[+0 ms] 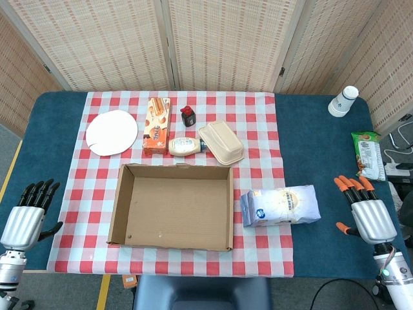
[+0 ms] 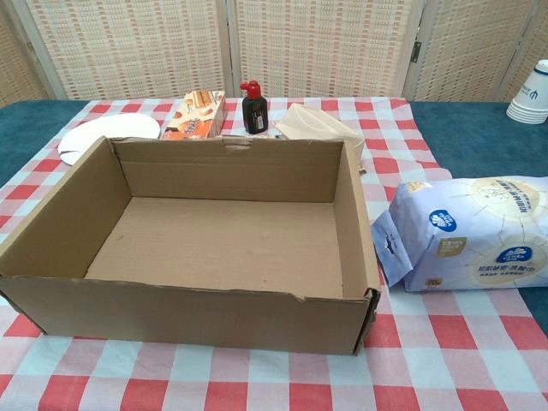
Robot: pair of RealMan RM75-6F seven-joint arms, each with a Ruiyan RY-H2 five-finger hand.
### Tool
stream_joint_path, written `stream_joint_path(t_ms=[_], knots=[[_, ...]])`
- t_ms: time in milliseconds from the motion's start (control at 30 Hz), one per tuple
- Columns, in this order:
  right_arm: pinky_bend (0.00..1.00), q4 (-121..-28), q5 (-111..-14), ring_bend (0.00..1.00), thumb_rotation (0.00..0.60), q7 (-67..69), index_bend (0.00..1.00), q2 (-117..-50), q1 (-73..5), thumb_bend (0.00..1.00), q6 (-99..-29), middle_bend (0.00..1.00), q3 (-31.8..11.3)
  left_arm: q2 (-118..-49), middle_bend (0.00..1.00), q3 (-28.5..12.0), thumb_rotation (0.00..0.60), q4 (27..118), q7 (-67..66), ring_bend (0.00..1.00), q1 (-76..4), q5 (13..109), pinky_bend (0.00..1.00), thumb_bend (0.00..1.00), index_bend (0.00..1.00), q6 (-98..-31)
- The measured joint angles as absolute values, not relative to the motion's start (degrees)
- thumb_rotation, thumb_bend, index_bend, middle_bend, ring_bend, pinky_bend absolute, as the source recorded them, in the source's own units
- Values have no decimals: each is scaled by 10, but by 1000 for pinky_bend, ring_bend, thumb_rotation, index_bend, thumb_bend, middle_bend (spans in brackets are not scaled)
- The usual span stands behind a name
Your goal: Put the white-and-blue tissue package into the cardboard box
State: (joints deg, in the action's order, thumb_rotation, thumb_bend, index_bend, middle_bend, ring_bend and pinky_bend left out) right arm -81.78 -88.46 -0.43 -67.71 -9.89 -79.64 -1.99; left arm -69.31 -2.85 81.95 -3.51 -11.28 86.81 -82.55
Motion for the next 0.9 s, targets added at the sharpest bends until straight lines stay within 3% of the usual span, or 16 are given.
stream_joint_path(t_ms=[900], knots=[[43,-844,-878,0,600,-14,0,-657,-110,0,-786,53,-29,-692,0,-26,600,823,-33,0,-114,871,69,199,0,-821]])
